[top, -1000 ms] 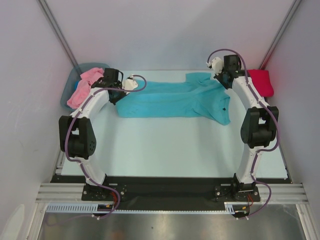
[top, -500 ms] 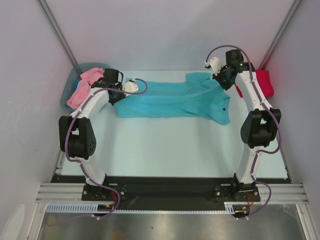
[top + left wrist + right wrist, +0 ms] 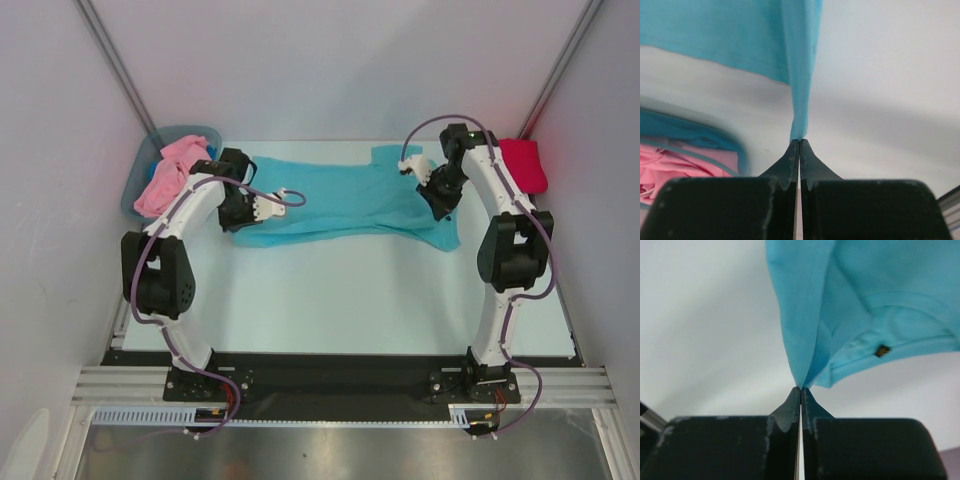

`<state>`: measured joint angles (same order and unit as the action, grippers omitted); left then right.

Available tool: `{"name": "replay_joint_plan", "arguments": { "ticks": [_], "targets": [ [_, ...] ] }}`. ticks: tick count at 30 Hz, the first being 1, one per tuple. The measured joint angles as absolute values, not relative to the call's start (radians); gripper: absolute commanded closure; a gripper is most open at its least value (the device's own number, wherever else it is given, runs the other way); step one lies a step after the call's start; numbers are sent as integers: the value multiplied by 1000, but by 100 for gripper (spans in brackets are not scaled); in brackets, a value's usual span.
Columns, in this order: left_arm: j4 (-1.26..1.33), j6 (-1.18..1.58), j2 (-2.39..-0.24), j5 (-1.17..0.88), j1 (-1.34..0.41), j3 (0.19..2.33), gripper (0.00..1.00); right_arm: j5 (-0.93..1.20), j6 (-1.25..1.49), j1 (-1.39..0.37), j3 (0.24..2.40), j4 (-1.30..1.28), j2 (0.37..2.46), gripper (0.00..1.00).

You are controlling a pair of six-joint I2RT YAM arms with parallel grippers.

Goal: Fold and stack the t-shirts
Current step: Flatten the tshirt out

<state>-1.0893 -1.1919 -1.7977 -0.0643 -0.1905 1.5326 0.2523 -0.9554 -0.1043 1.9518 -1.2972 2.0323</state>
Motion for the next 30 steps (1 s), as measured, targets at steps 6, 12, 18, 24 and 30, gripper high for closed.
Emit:
{"name": "replay_joint_plan", "arguments": {
  "ticks": [6, 12, 18, 24, 30],
  "targets": [
    [-1177, -1288, -1806, -67, -198, 1538, 100, 262, -1023, -143, 1822, -1325, 2032, 100],
    [-1209, -1348, -1820, -64, -218, 1509, 100, 281, -1057, -223, 1703, -1312, 2005, 100],
    [-1142, -1353, -1774, -88, -275, 1341, 100, 262, -1059, -374, 1419, -1241, 1785, 100],
    [-1012, -1353, -1539, -93, -340, 1061, 100, 222, -1055, -449, 1237, -1135, 1590, 100],
    [-925, -1353, -1350, -93, -387, 911, 100, 173, -1068, -522, 1050, -1052, 1446, 100]
  ]
}}
